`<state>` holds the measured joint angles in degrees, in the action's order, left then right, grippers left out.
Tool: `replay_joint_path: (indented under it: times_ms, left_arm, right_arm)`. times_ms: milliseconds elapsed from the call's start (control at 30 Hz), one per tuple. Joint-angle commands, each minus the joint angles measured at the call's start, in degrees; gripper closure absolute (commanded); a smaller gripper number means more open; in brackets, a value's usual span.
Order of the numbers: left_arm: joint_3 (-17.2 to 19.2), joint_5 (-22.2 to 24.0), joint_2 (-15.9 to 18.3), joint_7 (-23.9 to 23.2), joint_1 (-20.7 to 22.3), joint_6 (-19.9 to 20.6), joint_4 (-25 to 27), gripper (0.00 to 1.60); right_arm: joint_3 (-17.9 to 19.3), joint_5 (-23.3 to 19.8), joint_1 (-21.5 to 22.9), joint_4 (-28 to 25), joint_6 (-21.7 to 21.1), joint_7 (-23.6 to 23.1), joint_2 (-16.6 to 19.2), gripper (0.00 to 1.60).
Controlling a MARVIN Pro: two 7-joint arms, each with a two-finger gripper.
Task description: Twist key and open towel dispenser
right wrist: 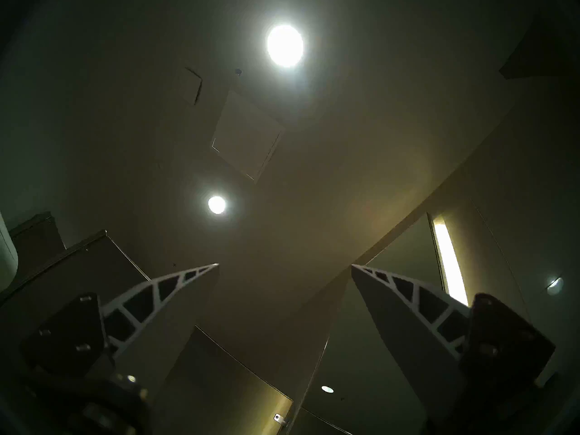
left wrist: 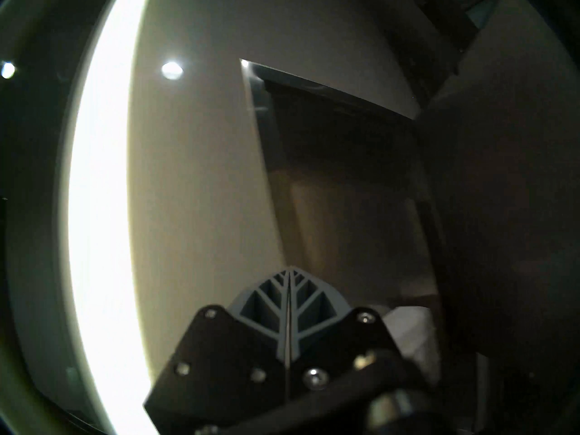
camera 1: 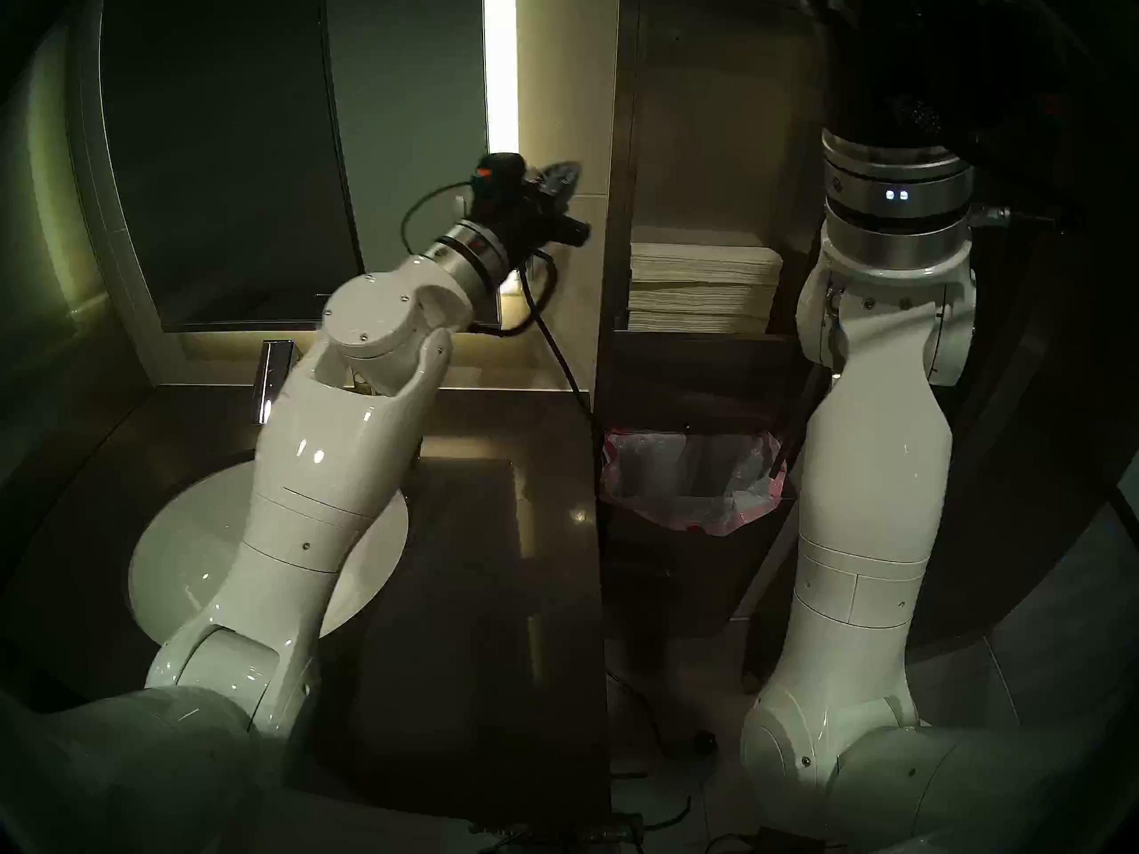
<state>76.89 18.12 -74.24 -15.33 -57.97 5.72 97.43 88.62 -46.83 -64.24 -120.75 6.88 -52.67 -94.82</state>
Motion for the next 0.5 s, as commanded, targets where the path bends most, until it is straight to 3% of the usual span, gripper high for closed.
replay_joint_path:
  times_ms: [0, 267, 467]
  left_arm:
    - [8.5, 0.5, 4.8, 5.3, 0.3, -3.3, 4.1, 1.6]
    - [17.2, 0.8, 6.9, 10.8, -5.8, -4.2, 6.0, 1.6]
    - [19.8, 1.6, 6.5, 12.5, -10.3, -4.3, 8.4, 1.6]
  right_arm:
    - [0.8, 0.1, 0.9, 2.1, 0.1, 1.5, -0.6, 0.14]
    - [0.5, -0.7, 2.4, 6.4, -0.1, 3.0, -2.1, 0.2]
    - [-2.6, -1.9, 3.0, 9.1, -0.9, 3.7, -4.0, 0.29]
